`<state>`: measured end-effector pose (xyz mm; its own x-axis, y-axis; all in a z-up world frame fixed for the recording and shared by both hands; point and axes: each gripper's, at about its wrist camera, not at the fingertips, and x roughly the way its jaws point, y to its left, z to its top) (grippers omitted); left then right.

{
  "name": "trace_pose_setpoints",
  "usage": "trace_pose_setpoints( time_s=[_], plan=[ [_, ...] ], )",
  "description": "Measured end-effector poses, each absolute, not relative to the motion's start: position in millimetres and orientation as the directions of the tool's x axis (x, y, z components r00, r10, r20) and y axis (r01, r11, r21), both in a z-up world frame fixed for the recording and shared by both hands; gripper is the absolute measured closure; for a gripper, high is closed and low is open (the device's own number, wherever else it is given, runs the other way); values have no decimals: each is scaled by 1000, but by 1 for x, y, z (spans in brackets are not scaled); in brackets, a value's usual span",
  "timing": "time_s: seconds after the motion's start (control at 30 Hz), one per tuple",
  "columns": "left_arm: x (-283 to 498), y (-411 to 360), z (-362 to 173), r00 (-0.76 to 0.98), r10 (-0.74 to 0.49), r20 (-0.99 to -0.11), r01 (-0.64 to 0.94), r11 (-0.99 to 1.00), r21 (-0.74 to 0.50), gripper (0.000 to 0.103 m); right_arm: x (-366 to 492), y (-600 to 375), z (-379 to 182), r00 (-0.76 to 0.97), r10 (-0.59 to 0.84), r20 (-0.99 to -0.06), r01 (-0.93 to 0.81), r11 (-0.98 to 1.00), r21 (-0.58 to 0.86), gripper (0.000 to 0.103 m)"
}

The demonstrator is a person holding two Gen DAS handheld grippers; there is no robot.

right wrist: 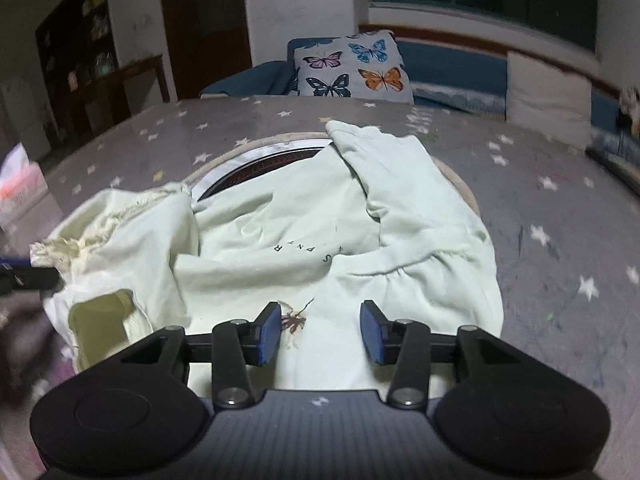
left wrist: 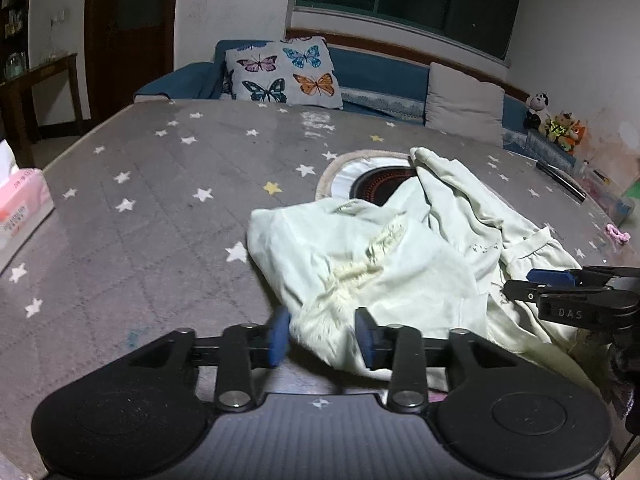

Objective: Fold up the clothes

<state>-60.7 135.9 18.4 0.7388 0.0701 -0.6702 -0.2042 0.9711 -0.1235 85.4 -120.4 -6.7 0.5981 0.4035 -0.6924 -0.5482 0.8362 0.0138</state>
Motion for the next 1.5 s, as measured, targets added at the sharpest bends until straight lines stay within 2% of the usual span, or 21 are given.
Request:
trace_pose_setpoints(
  time_s=[0.03,0.07,0.17,0.43,0.6,0.8,0.93,1.1,1.5],
  plan=[
    [-61,137,20,741,74,-667,-207,971,-122,58,84,-120,-6,604,396,-692,-545,838,4,70],
    [-61,139,22,744,76,-664,-209,970,-123,55,83,-120,-6,609,389,-691,-541,841,-4,81],
    [-58,140,29,756,83,-650,-214,969,-125,53,83,-131,-2,622,380,-684,-519,855,4,101],
    [-33,124,41,787,64,-614,-170,979,-116,48,63,-187,24,735,312,-602,-405,914,-22,102],
    [-11,111,40,788,49,-613,-138,986,-98,48,46,-244,32,798,194,-571,-246,969,-13,102],
    [7,101,37,781,48,-622,-116,991,-69,48,26,-303,25,789,75,-609,-66,997,37,102],
    [20,99,38,778,57,-626,-104,994,-39,48,21,-323,16,758,0,-653,-2,1000,-2,101],
    [48,95,40,775,58,-630,-77,997,-3,49,41,-316,31,762,68,-644,-82,997,8,96],
    [121,84,20,718,34,-695,8,998,56,50,140,-227,44,679,333,-654,-384,921,70,96]
  ],
)
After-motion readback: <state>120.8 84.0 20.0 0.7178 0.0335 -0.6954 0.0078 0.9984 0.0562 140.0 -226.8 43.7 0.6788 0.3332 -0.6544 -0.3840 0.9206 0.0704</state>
